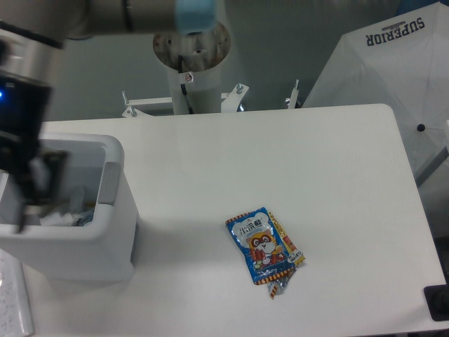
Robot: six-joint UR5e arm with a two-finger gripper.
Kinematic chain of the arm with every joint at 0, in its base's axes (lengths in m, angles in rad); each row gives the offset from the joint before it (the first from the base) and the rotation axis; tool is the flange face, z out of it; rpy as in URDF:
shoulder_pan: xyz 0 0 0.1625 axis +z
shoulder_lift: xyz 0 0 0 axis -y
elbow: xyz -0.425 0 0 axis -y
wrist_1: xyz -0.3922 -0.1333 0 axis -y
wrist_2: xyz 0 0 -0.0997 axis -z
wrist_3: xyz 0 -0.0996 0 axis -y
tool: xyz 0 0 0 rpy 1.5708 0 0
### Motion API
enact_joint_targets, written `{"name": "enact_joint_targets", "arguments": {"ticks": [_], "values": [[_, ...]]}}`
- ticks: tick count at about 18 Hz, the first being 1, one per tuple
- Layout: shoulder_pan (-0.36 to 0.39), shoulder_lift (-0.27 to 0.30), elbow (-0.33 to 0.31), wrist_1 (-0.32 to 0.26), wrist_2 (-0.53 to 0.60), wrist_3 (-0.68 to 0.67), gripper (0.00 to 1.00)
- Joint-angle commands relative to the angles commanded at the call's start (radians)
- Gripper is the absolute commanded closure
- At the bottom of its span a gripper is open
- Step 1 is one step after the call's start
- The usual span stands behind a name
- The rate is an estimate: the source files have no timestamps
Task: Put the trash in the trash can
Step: 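Move the open gripper back above the snack wrapper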
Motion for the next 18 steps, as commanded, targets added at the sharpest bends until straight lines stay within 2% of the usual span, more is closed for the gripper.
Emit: {"name": "enact_joint_targets", "arguments": {"ticks": [4,7,12,13,18], "values": [[0.103,0.018,-0.138,-0.003,0.223,0.221,0.00],[0.140,0.015,-0.192,-0.005,0.383,0.412,0.00],[0.189,0.015,-0.249,-0.009,0.479,0.575,0.00],[0.191,0.017,-0.255,-0.021,0.492,0.608,0.00],[0.233,0.069,-0.267,-0.168,0.517,0.762,0.00]]}}
